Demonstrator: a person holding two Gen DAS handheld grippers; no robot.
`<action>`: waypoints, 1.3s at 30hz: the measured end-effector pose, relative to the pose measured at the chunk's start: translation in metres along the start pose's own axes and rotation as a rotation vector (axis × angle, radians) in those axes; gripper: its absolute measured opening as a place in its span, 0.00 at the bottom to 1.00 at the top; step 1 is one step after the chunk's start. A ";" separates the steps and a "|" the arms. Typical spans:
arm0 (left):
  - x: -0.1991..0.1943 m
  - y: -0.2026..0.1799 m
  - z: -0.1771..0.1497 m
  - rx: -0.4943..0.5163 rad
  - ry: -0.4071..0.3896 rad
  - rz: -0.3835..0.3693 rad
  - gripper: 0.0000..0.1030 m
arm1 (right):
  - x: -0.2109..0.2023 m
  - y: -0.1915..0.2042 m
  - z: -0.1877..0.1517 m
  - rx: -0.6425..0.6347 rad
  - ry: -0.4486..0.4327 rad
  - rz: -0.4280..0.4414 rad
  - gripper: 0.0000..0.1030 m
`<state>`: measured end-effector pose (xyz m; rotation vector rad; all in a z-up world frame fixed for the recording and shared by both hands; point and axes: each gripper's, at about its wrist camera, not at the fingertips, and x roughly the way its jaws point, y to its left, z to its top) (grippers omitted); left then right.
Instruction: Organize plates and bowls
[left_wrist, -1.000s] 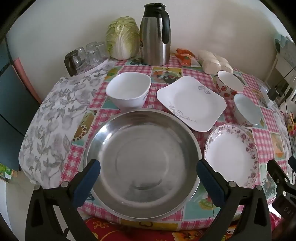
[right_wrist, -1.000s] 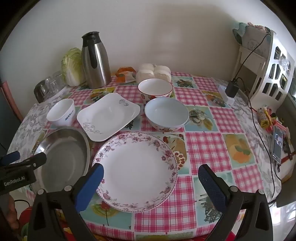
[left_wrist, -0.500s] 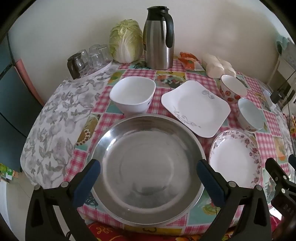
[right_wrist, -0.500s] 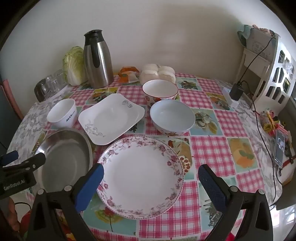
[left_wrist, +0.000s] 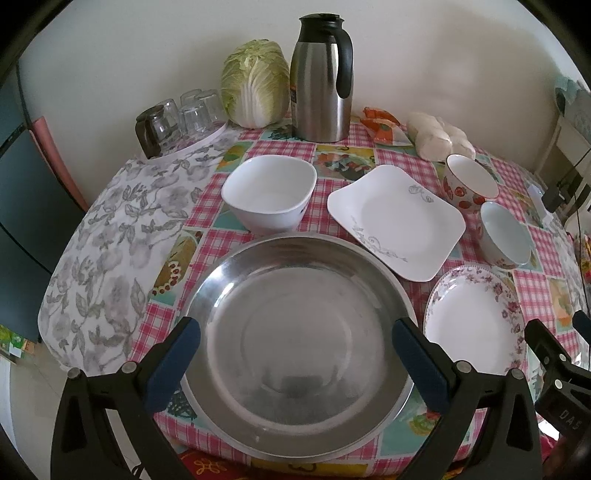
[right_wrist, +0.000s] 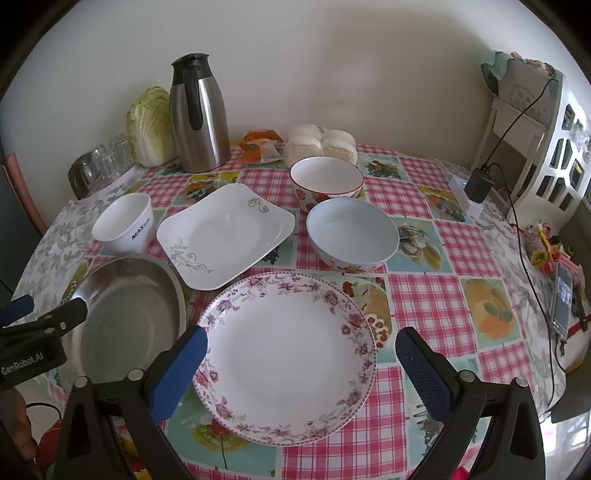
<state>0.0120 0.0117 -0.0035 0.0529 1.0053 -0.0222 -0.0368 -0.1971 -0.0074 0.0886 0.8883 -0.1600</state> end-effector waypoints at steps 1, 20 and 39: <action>0.000 0.001 0.000 -0.001 -0.003 0.000 1.00 | 0.000 0.000 0.000 -0.001 0.000 -0.001 1.00; 0.008 0.007 -0.003 -0.029 0.011 -0.045 1.00 | 0.007 0.005 -0.003 -0.029 0.001 -0.016 1.00; 0.007 0.010 -0.004 -0.037 0.009 -0.043 1.00 | 0.008 0.007 -0.004 -0.042 0.002 -0.022 1.00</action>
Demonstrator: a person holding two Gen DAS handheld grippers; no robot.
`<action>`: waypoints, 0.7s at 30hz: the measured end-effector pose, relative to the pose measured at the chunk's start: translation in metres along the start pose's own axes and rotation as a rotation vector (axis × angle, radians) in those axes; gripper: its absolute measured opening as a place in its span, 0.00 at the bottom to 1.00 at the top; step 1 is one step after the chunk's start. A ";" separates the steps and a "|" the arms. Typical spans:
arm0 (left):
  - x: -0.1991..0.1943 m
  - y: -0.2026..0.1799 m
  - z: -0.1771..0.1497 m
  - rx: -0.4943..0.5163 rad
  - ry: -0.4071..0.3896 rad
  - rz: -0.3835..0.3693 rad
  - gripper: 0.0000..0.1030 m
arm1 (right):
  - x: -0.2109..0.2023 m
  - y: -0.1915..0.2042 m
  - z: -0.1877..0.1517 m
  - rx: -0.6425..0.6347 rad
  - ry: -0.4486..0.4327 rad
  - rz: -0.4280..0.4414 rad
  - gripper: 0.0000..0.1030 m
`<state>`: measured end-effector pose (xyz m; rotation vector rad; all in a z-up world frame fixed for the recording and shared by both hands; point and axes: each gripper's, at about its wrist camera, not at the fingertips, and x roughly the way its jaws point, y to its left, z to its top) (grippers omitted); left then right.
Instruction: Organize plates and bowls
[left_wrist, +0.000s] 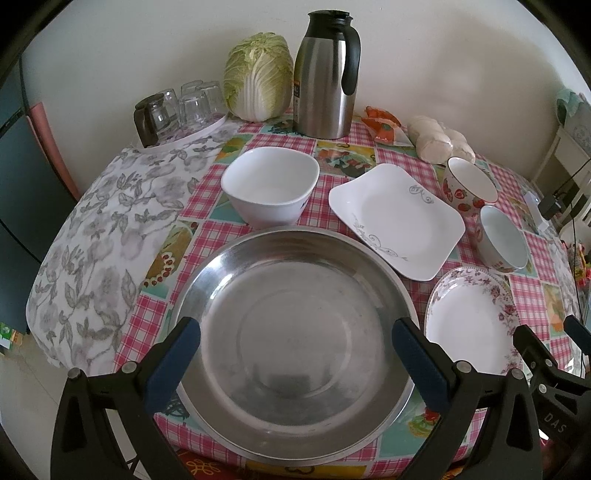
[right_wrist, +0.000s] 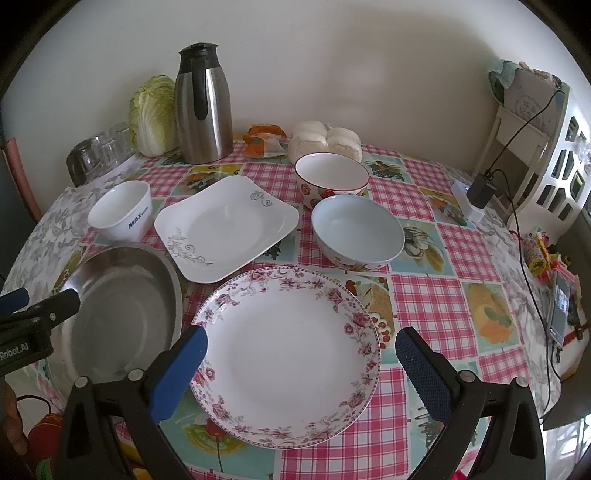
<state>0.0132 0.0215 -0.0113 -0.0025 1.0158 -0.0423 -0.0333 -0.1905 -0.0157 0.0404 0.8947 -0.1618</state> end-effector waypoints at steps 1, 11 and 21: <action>0.000 0.000 -0.001 0.000 0.000 -0.001 1.00 | 0.000 0.000 0.000 0.000 0.000 0.000 1.00; 0.000 0.000 -0.001 -0.002 0.001 -0.002 1.00 | 0.001 0.001 -0.001 -0.003 0.001 -0.002 1.00; 0.001 0.011 0.002 -0.047 -0.001 -0.005 1.00 | 0.004 0.006 0.002 -0.016 0.003 -0.010 1.00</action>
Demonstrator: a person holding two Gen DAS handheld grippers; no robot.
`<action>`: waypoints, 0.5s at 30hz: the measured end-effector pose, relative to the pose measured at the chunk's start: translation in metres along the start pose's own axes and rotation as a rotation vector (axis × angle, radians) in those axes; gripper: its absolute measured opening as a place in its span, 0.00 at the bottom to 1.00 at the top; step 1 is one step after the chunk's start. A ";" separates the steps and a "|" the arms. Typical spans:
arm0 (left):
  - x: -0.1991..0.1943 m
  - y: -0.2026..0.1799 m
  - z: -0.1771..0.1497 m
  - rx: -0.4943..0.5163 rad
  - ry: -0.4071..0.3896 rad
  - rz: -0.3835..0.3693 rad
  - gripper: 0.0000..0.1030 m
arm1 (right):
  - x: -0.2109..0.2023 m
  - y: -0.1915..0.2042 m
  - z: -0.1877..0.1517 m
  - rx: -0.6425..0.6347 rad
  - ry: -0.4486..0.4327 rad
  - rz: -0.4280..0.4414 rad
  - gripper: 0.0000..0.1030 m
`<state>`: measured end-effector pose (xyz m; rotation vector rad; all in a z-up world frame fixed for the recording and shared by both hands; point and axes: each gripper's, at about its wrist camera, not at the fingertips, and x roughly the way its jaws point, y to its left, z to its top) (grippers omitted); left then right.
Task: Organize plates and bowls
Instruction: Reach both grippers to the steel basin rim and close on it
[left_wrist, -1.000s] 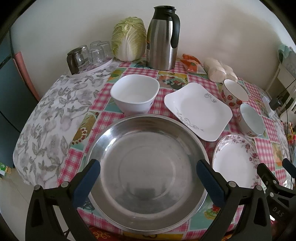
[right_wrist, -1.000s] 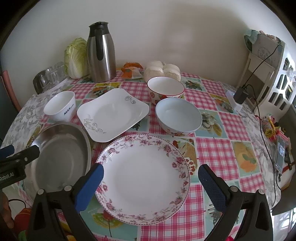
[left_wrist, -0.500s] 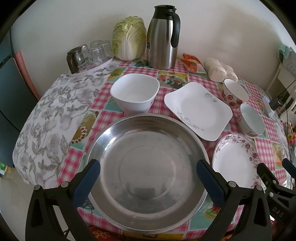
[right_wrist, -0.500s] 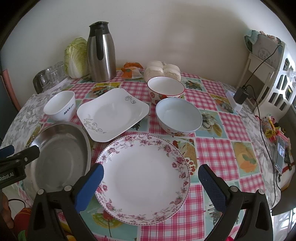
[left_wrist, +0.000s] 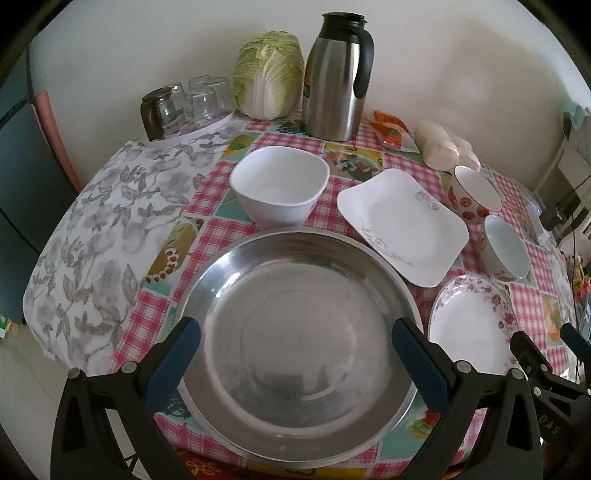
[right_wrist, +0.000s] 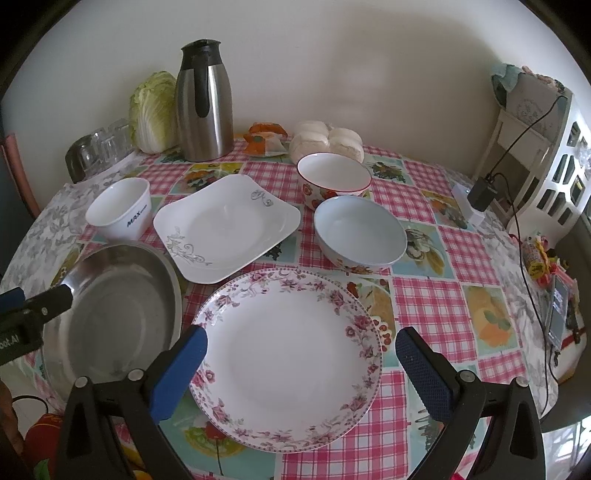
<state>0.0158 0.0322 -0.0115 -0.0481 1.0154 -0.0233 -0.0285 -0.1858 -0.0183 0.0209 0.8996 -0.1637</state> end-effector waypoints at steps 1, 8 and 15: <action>0.000 0.003 0.000 -0.009 -0.003 0.001 1.00 | 0.000 0.000 0.000 -0.001 0.001 0.000 1.00; 0.002 0.039 0.003 -0.102 -0.047 0.018 1.00 | 0.003 0.013 0.010 -0.030 -0.006 0.024 1.00; 0.011 0.088 0.000 -0.254 -0.087 -0.021 1.00 | 0.024 0.041 0.023 -0.090 0.041 0.105 1.00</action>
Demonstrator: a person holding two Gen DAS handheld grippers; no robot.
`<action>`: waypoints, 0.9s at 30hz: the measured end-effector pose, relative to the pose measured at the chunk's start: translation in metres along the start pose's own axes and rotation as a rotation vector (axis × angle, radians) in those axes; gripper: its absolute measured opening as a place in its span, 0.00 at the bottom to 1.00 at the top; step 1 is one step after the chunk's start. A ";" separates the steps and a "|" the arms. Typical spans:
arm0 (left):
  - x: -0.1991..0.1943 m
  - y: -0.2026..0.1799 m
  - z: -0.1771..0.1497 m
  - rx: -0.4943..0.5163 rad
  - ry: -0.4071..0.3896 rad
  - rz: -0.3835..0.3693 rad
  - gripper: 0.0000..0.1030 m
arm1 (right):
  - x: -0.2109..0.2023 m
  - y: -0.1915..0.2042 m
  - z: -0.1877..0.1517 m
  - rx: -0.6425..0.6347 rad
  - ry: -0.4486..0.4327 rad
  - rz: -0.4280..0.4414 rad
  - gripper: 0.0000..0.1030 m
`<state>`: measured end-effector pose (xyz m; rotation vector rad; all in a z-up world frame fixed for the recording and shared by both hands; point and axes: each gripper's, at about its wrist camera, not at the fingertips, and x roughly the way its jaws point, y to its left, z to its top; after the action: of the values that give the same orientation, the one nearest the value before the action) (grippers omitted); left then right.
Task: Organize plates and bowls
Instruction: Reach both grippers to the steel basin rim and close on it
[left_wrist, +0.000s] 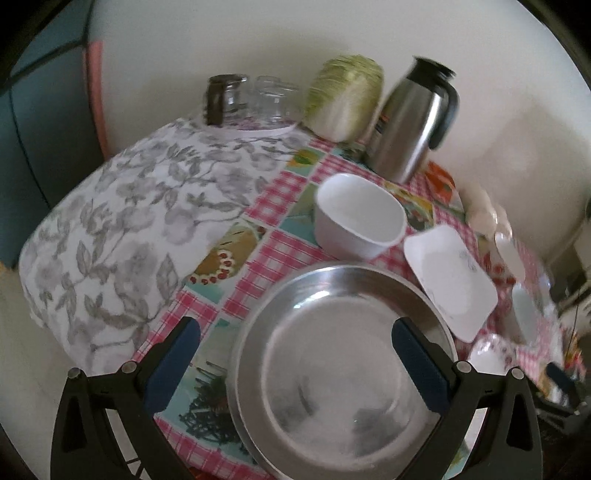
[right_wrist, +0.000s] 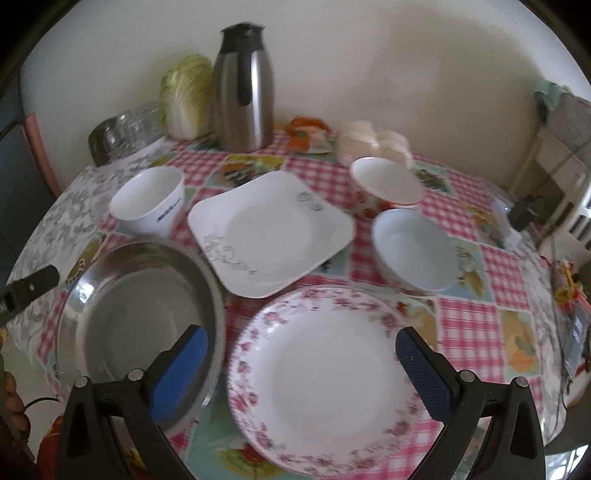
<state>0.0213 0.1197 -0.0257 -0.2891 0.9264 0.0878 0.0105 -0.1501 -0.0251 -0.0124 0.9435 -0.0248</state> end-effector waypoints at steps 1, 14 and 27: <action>0.002 0.006 0.000 -0.016 -0.004 -0.001 1.00 | 0.003 0.003 0.001 -0.005 0.006 0.011 1.00; 0.045 0.033 -0.011 -0.047 0.142 0.014 1.00 | 0.059 0.037 0.007 -0.080 0.112 0.199 0.63; 0.067 0.034 -0.021 -0.077 0.241 -0.028 0.80 | 0.075 0.041 0.009 -0.099 0.149 0.281 0.35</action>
<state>0.0379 0.1431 -0.0982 -0.3897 1.1592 0.0638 0.0621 -0.1107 -0.0818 0.0305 1.0875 0.2843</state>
